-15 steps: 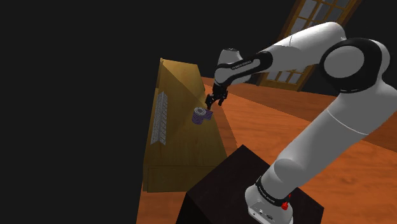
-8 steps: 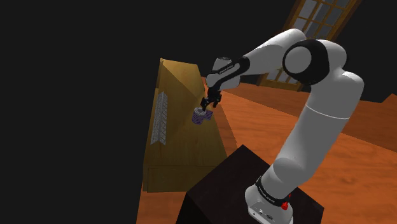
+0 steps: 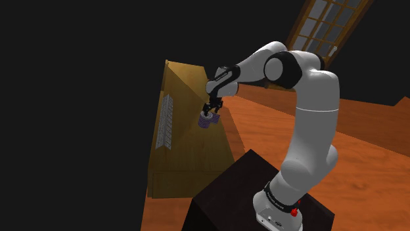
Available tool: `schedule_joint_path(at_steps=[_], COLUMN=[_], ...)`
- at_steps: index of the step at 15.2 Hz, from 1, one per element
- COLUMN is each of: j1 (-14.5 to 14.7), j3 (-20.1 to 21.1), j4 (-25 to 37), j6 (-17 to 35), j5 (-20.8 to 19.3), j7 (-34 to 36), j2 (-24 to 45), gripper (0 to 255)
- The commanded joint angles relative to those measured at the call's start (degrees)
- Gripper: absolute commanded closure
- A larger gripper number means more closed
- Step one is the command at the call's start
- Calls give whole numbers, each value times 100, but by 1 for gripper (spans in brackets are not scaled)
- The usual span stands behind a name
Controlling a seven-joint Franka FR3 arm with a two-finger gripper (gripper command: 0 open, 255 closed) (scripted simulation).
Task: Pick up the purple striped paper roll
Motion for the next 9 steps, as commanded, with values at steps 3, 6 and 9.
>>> schedule_joint_path(at_steps=[3,6,9], j1=[-53,-76,-80], j3=[60,90,96], j4=[219,246,252], j6=[184,342,371], j5=[82,117,123], j7=[-44,-67,-71], j2=[400,584,620], gripper=[0,0,0])
